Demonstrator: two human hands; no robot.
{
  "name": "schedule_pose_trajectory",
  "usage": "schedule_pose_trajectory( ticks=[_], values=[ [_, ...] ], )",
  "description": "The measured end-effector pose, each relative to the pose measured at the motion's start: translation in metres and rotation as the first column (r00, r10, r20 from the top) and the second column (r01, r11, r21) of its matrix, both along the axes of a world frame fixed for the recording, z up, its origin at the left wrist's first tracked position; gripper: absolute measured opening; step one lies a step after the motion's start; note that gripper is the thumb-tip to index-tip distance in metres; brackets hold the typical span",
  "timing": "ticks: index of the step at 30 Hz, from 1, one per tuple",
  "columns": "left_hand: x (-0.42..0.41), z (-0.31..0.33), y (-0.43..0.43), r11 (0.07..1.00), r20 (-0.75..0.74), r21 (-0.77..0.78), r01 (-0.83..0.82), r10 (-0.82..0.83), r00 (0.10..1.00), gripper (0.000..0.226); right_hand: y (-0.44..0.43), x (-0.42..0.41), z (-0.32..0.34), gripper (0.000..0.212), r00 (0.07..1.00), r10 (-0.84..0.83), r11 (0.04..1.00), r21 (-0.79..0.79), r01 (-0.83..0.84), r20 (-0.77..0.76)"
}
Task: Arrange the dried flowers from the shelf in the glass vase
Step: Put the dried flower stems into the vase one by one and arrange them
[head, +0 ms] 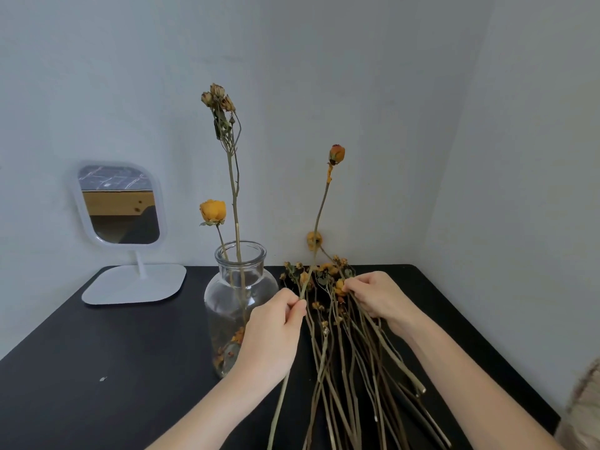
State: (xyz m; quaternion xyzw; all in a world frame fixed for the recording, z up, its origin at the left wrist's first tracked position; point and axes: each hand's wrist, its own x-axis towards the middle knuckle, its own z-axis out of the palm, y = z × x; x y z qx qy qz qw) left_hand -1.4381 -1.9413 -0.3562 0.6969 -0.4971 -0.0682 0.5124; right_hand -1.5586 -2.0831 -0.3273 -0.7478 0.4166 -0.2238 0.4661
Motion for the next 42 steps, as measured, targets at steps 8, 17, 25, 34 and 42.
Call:
schedule_pose_trajectory(
  ticks=[8,17,25,34,42],
  values=[
    [0.027,0.08,0.02,0.98,-0.04,-0.194,0.036,-0.044,0.998,0.024,0.01,0.007,0.039,0.017,0.985,-0.002,0.997,-0.08,0.016,0.173],
    [0.072,0.179,0.028,0.898,-0.031,-0.439,-0.045,0.035,0.999,0.03,0.022,0.035,0.077,0.015,0.937,0.044,0.979,-0.201,0.028,0.345],
    [0.081,0.188,0.011,0.87,-0.047,-0.49,-0.058,0.04,0.998,0.03,0.03,0.044,0.086,0.016,0.916,0.072,0.969,-0.244,0.029,0.394],
    [0.086,0.131,-0.001,0.981,0.065,-0.186,-0.055,0.069,0.995,0.021,0.027,0.043,0.077,0.016,0.929,0.041,0.972,-0.228,0.047,0.367],
    [0.076,0.103,-0.002,0.992,0.234,-0.01,-0.129,0.128,0.964,0.021,0.027,0.049,0.068,0.016,0.923,0.046,0.975,-0.218,0.042,0.381]
  ],
)
